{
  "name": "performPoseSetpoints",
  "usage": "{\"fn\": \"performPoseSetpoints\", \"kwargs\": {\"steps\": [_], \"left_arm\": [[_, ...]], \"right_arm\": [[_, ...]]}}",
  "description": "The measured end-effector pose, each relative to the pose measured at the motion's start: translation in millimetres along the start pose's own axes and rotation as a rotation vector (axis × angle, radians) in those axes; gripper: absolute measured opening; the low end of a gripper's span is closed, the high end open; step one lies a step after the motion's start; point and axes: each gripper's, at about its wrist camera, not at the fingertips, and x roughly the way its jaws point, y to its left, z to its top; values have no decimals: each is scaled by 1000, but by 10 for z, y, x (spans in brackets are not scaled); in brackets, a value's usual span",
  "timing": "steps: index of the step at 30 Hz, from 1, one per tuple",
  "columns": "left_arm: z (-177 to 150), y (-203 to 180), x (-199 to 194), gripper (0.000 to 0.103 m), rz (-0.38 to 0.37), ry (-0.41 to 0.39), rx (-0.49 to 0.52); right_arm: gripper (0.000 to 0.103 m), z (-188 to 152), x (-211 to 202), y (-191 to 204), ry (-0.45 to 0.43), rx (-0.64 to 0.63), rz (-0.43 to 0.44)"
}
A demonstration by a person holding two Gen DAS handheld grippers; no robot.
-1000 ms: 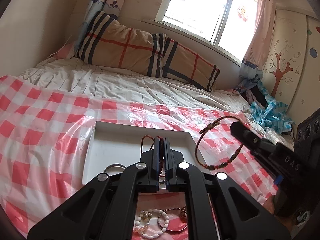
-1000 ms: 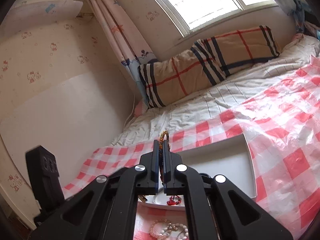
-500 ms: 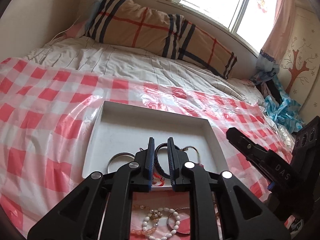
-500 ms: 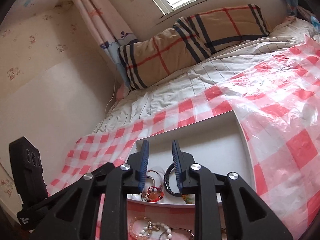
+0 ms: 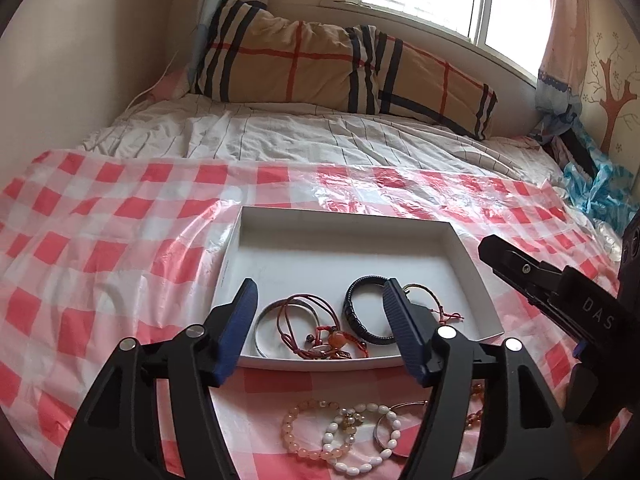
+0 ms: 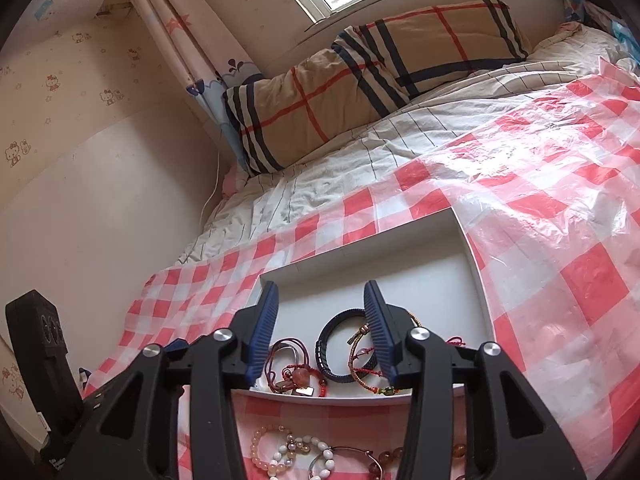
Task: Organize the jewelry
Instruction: 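Move both tools back down to the bracelets beside the box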
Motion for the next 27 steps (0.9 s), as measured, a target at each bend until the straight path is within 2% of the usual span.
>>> {"fn": "performPoseSetpoints", "kwargs": {"steps": [3, 6, 19, 27], "left_arm": [[4, -26, -56, 75, 36, -26, 23], [13, -32, -80, 79, 52, -35, 31], [13, -22, -87, 83, 68, -38, 33], [9, -11, -76, 85, 69, -35, 35]], "right_arm": [[51, -12, 12, 10, 6, -4, -5], [55, -19, 16, 7, 6, 2, -5], [64, -27, 20, -18, 10, 19, -1], [65, -29, 25, -22, 10, 19, 1]]}}
